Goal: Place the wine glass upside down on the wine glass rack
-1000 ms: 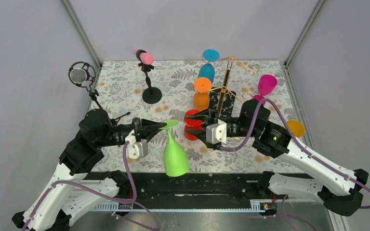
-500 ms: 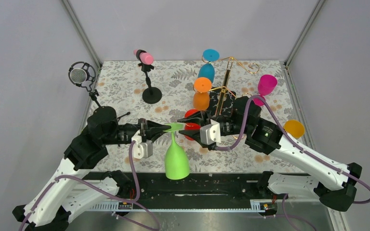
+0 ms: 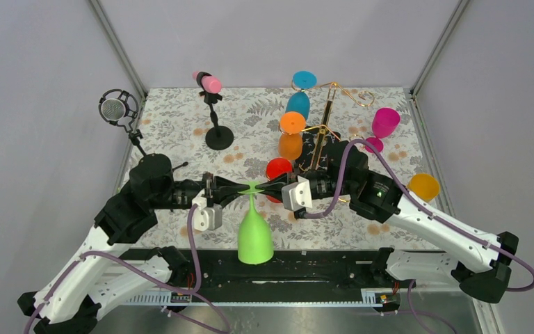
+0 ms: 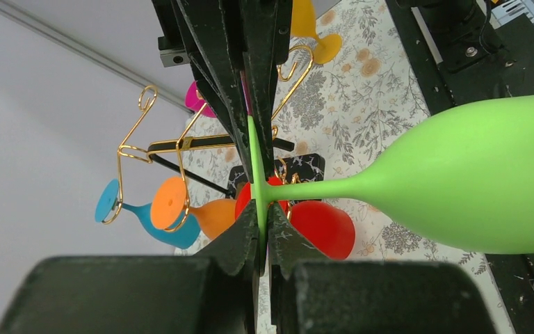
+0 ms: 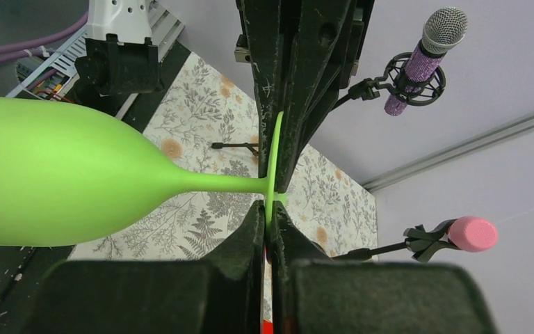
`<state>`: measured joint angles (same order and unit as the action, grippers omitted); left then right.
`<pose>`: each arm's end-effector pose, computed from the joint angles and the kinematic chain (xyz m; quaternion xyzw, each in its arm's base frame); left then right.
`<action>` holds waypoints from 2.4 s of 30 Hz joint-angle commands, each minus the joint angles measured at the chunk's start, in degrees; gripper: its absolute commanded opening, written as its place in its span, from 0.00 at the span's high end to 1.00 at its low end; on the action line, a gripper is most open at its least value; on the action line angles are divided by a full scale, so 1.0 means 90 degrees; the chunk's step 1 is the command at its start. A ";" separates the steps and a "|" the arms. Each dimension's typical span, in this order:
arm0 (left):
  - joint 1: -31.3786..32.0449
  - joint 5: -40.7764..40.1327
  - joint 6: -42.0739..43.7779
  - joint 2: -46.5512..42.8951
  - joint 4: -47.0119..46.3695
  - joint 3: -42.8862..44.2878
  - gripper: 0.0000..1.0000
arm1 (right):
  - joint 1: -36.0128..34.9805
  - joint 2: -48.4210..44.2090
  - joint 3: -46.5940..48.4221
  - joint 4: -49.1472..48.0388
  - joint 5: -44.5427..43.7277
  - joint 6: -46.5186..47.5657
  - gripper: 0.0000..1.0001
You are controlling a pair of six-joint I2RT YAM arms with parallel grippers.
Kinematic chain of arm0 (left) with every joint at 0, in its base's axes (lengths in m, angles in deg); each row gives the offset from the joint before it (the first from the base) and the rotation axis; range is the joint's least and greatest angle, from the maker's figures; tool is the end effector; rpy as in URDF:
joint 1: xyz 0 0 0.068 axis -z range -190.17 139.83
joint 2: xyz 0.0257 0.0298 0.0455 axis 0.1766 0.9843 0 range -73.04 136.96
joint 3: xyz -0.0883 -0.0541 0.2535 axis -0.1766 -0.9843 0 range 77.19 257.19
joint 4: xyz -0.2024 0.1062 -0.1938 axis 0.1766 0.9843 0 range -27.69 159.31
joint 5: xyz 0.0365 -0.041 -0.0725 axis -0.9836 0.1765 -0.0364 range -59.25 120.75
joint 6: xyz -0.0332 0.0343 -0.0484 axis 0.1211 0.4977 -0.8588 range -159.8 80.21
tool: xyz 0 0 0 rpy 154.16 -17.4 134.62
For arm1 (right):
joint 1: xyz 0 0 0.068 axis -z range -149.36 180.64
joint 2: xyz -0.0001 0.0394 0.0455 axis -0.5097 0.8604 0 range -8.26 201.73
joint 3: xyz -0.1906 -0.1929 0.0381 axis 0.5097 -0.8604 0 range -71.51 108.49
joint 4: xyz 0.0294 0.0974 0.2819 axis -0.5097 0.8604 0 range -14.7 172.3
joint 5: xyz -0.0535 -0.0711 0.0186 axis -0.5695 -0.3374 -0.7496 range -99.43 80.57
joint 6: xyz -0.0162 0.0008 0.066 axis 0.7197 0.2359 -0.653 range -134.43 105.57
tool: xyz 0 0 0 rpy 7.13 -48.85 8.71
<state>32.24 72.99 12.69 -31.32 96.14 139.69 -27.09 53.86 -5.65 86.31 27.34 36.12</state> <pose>0.1075 -0.1481 0.4214 0.6896 0.3286 -0.2300 0.6030 0.1292 0.2658 0.4114 -0.6993 0.2482 0.2756 0.6111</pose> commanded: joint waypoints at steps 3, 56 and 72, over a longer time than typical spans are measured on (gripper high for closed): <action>0.0089 0.0127 -0.0429 -0.0061 -0.0618 0.0015 0.78 | -0.0030 -0.0233 -0.0070 0.0030 -0.0282 -0.0363 1.00; 0.0085 -0.5186 -0.4689 -0.0583 -0.2334 -0.0516 0.01 | 0.5370 0.2701 0.2944 -0.1977 -0.5764 0.2639 1.00; 0.0091 -0.4979 -0.4275 -0.0632 -0.2197 -0.0588 0.01 | 0.5366 0.2344 0.1770 -0.0194 -0.4112 0.4160 1.00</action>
<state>32.83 27.68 -27.46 -36.68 77.01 134.29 20.97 78.76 11.44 80.15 -15.26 67.99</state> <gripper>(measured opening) 0.989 0.028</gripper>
